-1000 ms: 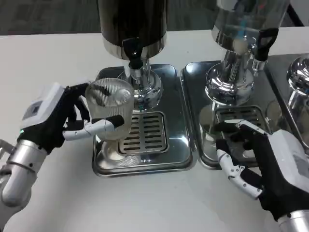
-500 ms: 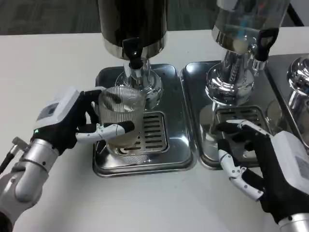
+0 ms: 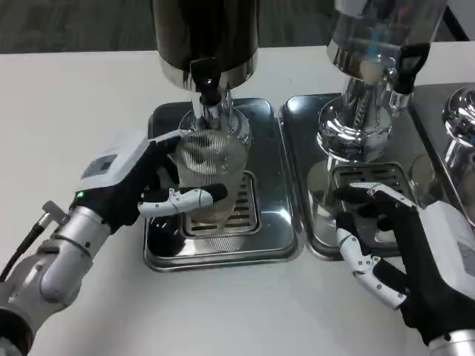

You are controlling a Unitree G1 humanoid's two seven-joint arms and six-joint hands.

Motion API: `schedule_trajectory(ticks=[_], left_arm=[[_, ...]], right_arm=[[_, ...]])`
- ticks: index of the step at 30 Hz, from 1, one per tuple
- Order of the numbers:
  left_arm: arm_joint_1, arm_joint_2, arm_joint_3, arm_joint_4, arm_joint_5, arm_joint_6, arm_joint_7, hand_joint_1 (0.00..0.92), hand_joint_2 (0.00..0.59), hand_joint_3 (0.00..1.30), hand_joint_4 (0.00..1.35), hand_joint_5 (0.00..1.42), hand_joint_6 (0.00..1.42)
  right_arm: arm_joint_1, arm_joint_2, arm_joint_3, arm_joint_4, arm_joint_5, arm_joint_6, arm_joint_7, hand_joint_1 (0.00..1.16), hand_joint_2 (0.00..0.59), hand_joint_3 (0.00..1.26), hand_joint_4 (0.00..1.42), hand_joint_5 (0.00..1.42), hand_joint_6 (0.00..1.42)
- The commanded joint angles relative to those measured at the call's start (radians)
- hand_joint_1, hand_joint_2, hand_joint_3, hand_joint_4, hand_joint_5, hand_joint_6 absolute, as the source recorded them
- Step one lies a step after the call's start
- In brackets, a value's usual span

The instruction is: Grasp the cup under the faucet to collect the drink, then remove the cup.

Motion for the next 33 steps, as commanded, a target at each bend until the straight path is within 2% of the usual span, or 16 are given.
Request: schedule_trajectory(ticks=[1, 4, 7, 17, 25, 27, 29, 31, 33], left_arm=[[-0.025, 0.006, -0.016, -0.015, 0.011, 0.008, -0.031, 0.19, 0.1, 0.25, 0.29, 0.47, 0.76], [-0.026, 0.009, -0.017, -0.021, 0.011, 0.013, -0.049, 0.143, 0.078, 0.17, 0.19, 0.37, 0.55], [-0.022, 0.015, -0.011, -0.032, 0.007, 0.018, -0.06, 0.101, 0.064, 0.12, 0.14, 0.32, 0.47], [0.02, 0.05, 0.015, -0.101, -0.007, 0.03, -0.041, 0.038, 0.03, 0.06, 0.05, 0.27, 0.39], [0.104, 0.105, 0.079, -0.21, -0.065, 0.001, -0.058, 0.025, 0.029, 0.06, 0.05, 0.26, 0.36], [0.138, 0.129, 0.104, -0.249, -0.103, -0.018, -0.095, 0.02, 0.022, 0.06, 0.05, 0.26, 0.36], [0.179, 0.162, 0.143, -0.286, -0.192, -0.067, -0.177, 0.001, 0.031, 0.08, 0.07, 0.24, 0.34], [0.204, 0.178, 0.174, -0.31, -0.268, -0.099, -0.251, 0.0, 0.051, 0.1, 0.09, 0.24, 0.33], [0.226, 0.194, 0.214, -0.334, -0.39, -0.134, -0.373, 0.0, 0.056, 0.12, 0.1, 0.23, 0.33]], right_arm=[[0.011, 0.005, -0.002, -0.009, -0.003, 0.012, -0.011, 0.43, 0.443, 0.42, 0.36, 0.41, 0.47], [0.01, 0.006, 0.0, -0.007, -0.003, 0.011, -0.011, 0.43, 0.443, 0.42, 0.36, 0.41, 0.47], [0.007, 0.007, 0.002, -0.005, -0.002, 0.012, -0.009, 0.43, 0.443, 0.42, 0.36, 0.41, 0.47], [-0.007, 0.002, 0.004, 0.008, 0.008, 0.012, -0.001, 0.43, 0.443, 0.42, 0.36, 0.41, 0.47], [-0.022, -0.003, 0.004, 0.022, 0.019, 0.007, 0.0, 0.43, 0.443, 0.42, 0.36, 0.43, 0.47], [-0.027, -0.006, 0.003, 0.027, 0.024, 0.005, 0.0, 0.43, 0.443, 0.42, 0.36, 0.43, 0.47], [-0.034, -0.007, 0.004, 0.034, 0.028, 0.003, -0.002, 0.43, 0.443, 0.42, 0.36, 0.43, 0.47], [-0.041, -0.007, 0.006, 0.04, 0.031, 0.001, -0.004, 0.43, 0.443, 0.42, 0.36, 0.43, 0.47], [-0.045, -0.009, 0.005, 0.044, 0.035, -0.001, -0.005, 0.43, 0.443, 0.42, 0.36, 0.43, 0.47]])
